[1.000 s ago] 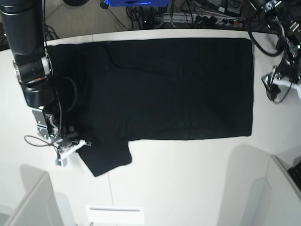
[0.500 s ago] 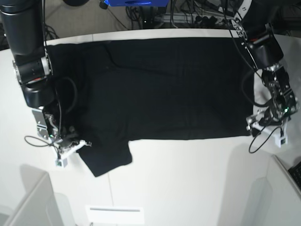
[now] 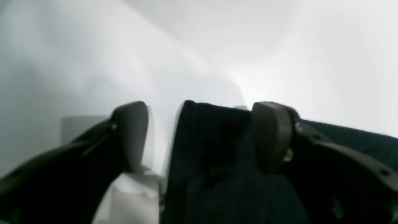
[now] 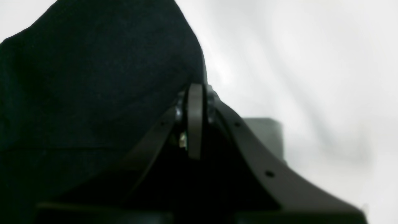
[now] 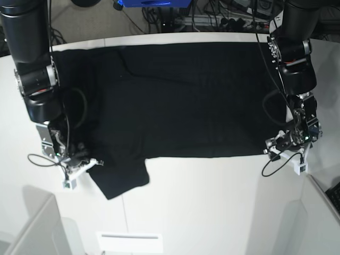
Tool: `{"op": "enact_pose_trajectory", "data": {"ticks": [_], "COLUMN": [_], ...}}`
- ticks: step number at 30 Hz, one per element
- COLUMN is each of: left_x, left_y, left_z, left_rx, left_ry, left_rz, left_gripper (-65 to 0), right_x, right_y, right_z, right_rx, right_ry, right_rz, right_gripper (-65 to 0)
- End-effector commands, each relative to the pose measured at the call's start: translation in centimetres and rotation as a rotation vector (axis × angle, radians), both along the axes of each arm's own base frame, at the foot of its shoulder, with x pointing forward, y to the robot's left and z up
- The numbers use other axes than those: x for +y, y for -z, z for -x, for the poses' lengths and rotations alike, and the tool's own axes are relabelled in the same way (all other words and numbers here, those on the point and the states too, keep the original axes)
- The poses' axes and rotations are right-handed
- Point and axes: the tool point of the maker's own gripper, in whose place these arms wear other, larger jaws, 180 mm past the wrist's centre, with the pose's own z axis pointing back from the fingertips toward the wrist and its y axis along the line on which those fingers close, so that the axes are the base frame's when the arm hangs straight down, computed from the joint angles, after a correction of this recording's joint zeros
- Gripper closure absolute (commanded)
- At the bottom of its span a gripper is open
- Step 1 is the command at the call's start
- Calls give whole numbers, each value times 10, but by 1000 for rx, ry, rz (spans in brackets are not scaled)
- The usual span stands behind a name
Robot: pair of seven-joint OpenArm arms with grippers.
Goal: Fold the T-shirt properly
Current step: 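Reach the left gripper to the hem corner on the opposite edge and grasp, then lift the grasped edge and fold it over toward the collar edge with both grippers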
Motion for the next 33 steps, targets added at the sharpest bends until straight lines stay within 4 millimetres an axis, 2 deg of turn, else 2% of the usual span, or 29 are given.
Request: {"op": "enact_pose_trajectory", "data": {"ticks": [1,5,9,10,16,22,26,29,31,33], "left_x": [2,2,2,2,5,5,2,-1,-4,-6], "left_y": [-9,-6,2,3,10,-18,-35,-48,-58,-64], "left_z": [-6,-3,5,6,16,15,19,20,20,23], "left_rx": [-15,-7,12,12,31,-52,-99,-137,-163,-167], "left_ry": [1,1,2,2,-7,30,60,81,94,105], "left_rz": [1,4,-1,1,4,-63,-107,-136,-152,-164], "left_gripper": [-443,-285,-26,0,0,0,0,0,0,0], "right_x": [-6,-6,-6,-5,-5,-5,-22,-15,-20,-17], "right_y": [5,6,9,11,9,0,-13,-23,-29,-33], "right_z": [6,8,11,12,11,4,1,0,2,3], "right_rx": [56,59,64,62,57,27,-28,-73,-95,-115], "right_ry": [-7,-6,-5,-6,-4,17,77,46,35,18], "right_rz": [27,26,25,23,20,-9,-52,-60,-46,-48], "right_gripper": [0,0,0,0,0,0,0,0,0,0]}}
